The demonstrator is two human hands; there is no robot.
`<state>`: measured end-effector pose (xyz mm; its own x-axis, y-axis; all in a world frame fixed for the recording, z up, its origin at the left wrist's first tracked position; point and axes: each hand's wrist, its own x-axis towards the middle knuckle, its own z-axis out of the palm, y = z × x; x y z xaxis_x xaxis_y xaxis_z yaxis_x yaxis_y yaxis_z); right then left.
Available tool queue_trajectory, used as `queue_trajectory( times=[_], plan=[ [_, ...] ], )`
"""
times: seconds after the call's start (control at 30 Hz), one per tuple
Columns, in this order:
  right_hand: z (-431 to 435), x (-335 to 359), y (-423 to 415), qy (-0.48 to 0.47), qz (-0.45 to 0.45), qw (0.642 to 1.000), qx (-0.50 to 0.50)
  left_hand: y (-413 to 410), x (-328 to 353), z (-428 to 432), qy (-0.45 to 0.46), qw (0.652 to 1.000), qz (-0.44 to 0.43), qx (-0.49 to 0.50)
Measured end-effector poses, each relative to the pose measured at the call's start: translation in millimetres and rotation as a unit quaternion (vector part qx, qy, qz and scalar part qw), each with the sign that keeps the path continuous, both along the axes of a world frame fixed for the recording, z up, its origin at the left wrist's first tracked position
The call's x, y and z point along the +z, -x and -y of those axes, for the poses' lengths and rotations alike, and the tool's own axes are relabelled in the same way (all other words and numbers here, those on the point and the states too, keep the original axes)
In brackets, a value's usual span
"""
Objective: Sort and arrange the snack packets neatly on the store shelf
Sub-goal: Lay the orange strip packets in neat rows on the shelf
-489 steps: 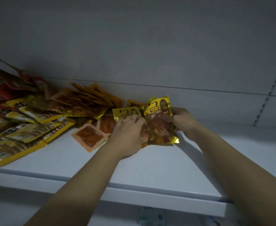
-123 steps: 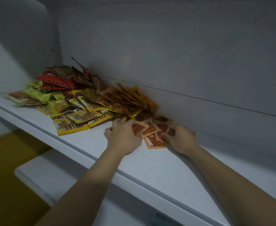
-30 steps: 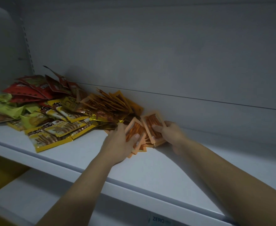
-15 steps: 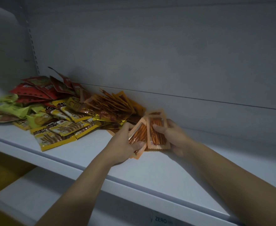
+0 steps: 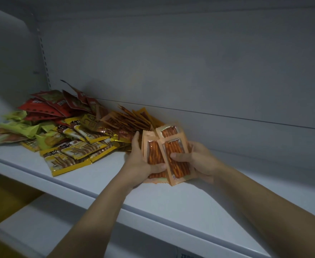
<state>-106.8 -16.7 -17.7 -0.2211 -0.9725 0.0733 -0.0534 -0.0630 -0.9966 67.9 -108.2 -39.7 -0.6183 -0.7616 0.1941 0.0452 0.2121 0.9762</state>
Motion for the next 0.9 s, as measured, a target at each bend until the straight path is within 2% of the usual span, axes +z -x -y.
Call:
queue_trajectory(
  times=[0.07, 0.27, 0.43, 0.53, 0.7, 0.9],
  plan=[
    [-1.6, 0.3, -0.5, -0.025, 0.011, 0.999, 0.017, -0.2, -0.4, -0.5, -0.003, 0.999, -0.024, -0.024],
    [-7.7, 3.4, -0.6, -0.033, 0.026, 0.999, 0.029, 4.7, -4.3, -4.5, 0.068, 0.996, -0.035, -0.036],
    [-7.3, 2.3, -2.8, 0.007, 0.036, 0.999, 0.016, 1.9, -2.1, -7.5, 0.062, 0.997, -0.047, -0.012],
    [-4.4, 1.0, -2.7, 0.027, 0.055, 0.998, 0.012, 0.7, 1.0, -8.6, 0.093, 0.995, -0.014, 0.04],
    [-3.5, -1.2, -4.7, 0.048, 0.073, 0.996, 0.03, -3.0, 2.6, -6.5, -0.005, 0.998, -0.049, 0.023],
    [-7.0, -0.1, -3.8, 0.04, 0.052, 0.997, 0.035, -1.0, 1.3, -5.8, 0.04, 0.999, -0.021, -0.001]
  ],
)
